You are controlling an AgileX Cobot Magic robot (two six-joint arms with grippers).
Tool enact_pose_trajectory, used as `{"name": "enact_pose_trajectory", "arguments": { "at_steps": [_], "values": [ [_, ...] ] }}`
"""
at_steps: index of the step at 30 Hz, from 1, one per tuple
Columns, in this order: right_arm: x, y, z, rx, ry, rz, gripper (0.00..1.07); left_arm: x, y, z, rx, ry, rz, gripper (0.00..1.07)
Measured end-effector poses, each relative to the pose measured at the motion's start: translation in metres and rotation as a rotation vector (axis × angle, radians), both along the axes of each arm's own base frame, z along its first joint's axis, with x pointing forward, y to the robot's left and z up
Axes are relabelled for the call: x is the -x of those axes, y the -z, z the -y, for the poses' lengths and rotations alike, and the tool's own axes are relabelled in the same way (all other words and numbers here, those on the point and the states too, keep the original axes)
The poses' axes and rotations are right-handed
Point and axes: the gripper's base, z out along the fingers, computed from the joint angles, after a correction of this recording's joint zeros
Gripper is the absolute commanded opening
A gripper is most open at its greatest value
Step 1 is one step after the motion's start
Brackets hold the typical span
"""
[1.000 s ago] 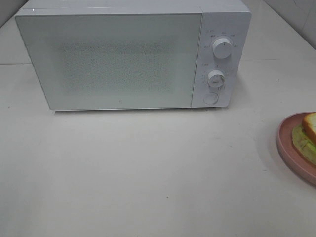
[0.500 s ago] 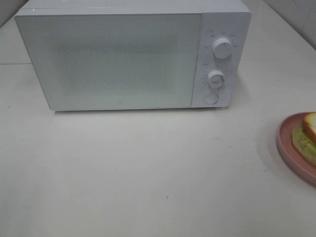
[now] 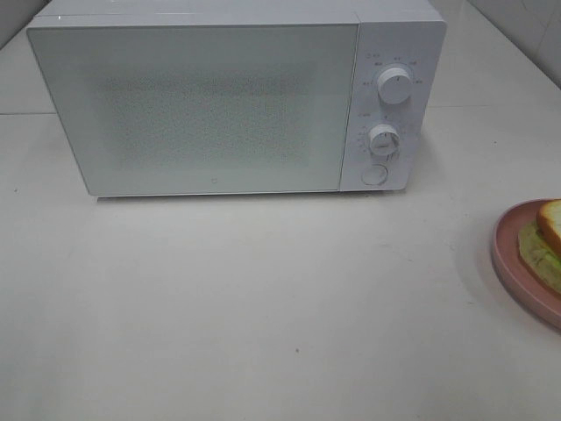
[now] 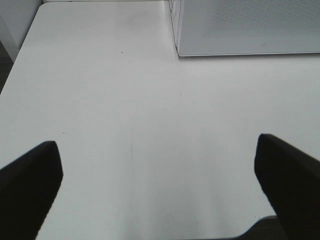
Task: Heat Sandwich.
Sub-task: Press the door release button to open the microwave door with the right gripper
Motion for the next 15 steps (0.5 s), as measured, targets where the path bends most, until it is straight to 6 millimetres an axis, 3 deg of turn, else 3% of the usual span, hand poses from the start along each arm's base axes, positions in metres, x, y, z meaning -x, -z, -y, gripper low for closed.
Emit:
{"name": "enact_pose_trajectory", "arguments": {
  "at_steps": [15],
  "values": [
    [-0.043,-0.002,-0.004,0.005,-0.013,-0.015,0.73,0.0,0.0,0.0,0.0,0.0,0.0,1.0]
  ]
}}
